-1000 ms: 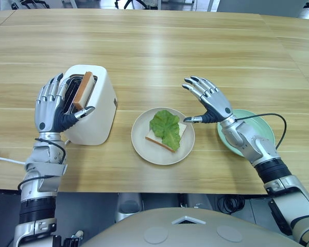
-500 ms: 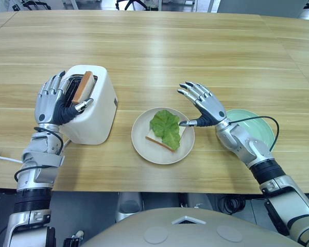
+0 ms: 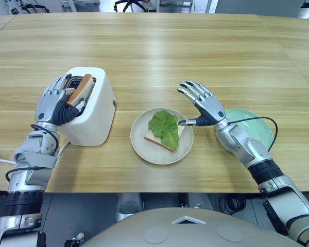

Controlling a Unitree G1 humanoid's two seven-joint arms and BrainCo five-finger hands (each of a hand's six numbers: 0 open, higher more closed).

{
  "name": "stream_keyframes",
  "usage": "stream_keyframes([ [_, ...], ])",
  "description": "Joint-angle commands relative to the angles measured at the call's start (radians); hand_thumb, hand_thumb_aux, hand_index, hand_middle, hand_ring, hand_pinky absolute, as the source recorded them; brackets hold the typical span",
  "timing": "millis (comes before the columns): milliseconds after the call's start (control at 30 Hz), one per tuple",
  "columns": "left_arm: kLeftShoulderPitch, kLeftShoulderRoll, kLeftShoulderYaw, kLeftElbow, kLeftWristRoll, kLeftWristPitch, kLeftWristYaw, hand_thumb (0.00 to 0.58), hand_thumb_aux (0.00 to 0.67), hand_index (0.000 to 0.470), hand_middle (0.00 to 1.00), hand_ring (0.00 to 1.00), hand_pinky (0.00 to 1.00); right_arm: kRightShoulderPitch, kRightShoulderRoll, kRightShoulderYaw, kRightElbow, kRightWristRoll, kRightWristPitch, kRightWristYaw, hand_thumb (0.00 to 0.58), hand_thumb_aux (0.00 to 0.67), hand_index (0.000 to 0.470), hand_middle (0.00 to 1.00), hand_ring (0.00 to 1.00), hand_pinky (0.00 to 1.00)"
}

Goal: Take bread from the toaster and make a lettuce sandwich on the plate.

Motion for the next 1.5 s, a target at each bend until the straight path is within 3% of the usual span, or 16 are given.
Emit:
stream_keyframes([
  [33,-0.024,-0.019,0.049,-0.009,-0.036,-0.017,0.062,0.580,0.670,0.460,0.00,0.00,0.00,-0.006,0.004,0.012,0.024,-0.007,0.008,-0.012,0.000,0.000,0.000,0.00,0.00,0.00],
  [133,-0.053,-0.035,0.063,-0.003,-0.048,-0.032,0.104,0.580,0.670,0.460,0.00,0.00,0.00,-0.012,0.007,0.013,0.035,-0.013,0.013,-0.025,0.000,0.000,0.000,0.00,0.00,0.00],
  [167,-0.063,-0.039,0.065,0.002,-0.054,-0.039,0.113,0.580,0.670,0.460,0.40,0.40,0.40,-0.016,0.006,0.014,0.041,-0.015,0.013,-0.030,0.000,0.000,0.000,0.00,0.00,0.00],
  [200,-0.072,-0.043,0.068,0.007,-0.059,-0.045,0.124,0.580,0.670,0.460,0.91,0.91,0.91,-0.019,0.006,0.015,0.045,-0.017,0.015,-0.034,0.000,0.000,0.000,0.00,0.00,0.00],
  [233,-0.079,-0.046,0.070,0.010,-0.065,-0.052,0.130,0.580,0.670,0.460,0.91,0.91,0.91,-0.021,0.006,0.015,0.048,-0.018,0.016,-0.039,0.000,0.000,0.000,0.00,0.00,0.00],
  [267,-0.087,-0.050,0.072,0.012,-0.075,-0.061,0.133,0.580,0.670,0.460,1.00,1.00,1.00,-0.023,0.005,0.015,0.051,-0.018,0.017,-0.043,0.000,0.000,0.000,0.00,0.00,0.00],
  [900,-0.248,-0.209,0.135,-0.109,-0.253,-0.309,0.271,0.580,0.670,0.460,1.00,1.00,1.00,-0.049,-0.001,0.017,0.119,-0.017,0.040,-0.107,0.000,0.000,0.000,0.00,0.00,0.00],
  [1000,-0.247,-0.243,-0.005,-0.121,-0.373,-0.359,0.119,0.580,0.670,0.460,1.00,1.00,1.00,-0.041,-0.017,0.003,0.120,-0.009,0.050,-0.115,0.000,0.000,0.000,0.00,0.00,0.00],
  [1200,-0.199,-0.291,-0.241,-0.075,-0.572,-0.292,-0.215,0.580,0.670,0.460,1.00,1.00,1.00,-0.008,-0.082,-0.058,0.084,0.020,0.070,-0.136,0.000,0.000,0.000,0.00,0.00,0.00],
  [1500,-0.185,-0.331,-0.384,0.056,-0.628,-0.221,-0.471,0.580,0.670,0.460,1.00,1.00,1.00,0.103,-0.165,-0.188,-0.086,0.116,0.013,-0.126,0.000,0.000,0.000,0.00,0.00,0.00],
])
